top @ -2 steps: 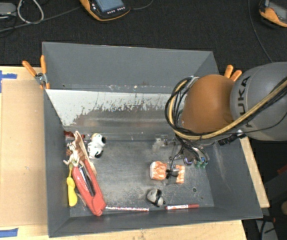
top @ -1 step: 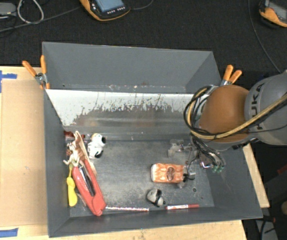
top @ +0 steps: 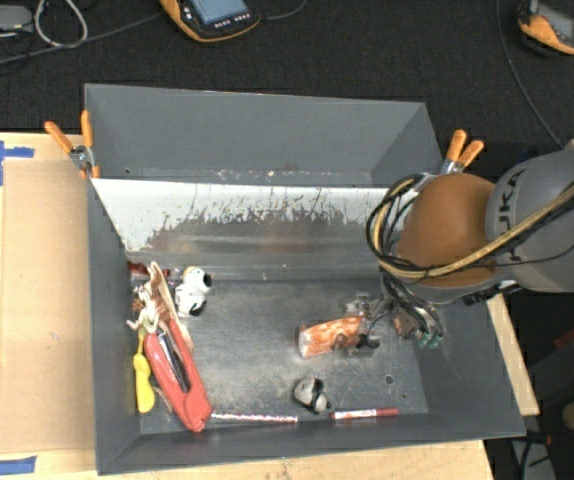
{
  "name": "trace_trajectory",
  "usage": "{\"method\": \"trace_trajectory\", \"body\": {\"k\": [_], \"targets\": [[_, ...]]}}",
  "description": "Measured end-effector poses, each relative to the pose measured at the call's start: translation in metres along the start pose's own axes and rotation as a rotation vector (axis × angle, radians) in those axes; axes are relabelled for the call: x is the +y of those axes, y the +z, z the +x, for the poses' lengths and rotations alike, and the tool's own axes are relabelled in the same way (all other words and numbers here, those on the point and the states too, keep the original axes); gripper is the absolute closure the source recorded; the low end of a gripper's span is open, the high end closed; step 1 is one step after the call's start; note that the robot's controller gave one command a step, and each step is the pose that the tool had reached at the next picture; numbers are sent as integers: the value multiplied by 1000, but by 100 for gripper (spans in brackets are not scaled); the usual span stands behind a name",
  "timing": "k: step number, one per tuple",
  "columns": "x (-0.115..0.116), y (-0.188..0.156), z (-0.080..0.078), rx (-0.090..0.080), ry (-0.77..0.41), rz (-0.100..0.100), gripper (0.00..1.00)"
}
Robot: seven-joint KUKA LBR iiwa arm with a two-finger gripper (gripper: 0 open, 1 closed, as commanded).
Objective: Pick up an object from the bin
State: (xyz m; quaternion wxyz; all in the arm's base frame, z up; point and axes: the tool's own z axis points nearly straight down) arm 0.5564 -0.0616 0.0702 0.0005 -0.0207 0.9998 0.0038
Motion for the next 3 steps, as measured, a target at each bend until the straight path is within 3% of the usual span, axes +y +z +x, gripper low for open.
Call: {"method": "trace_trajectory", "body": {"k": [1,2,3], "targets": [[0,0,0,0,1,0,100],[1,-57,9,6,-18,-1,100],[19,-132,11,8,-32,-2,100]]}}
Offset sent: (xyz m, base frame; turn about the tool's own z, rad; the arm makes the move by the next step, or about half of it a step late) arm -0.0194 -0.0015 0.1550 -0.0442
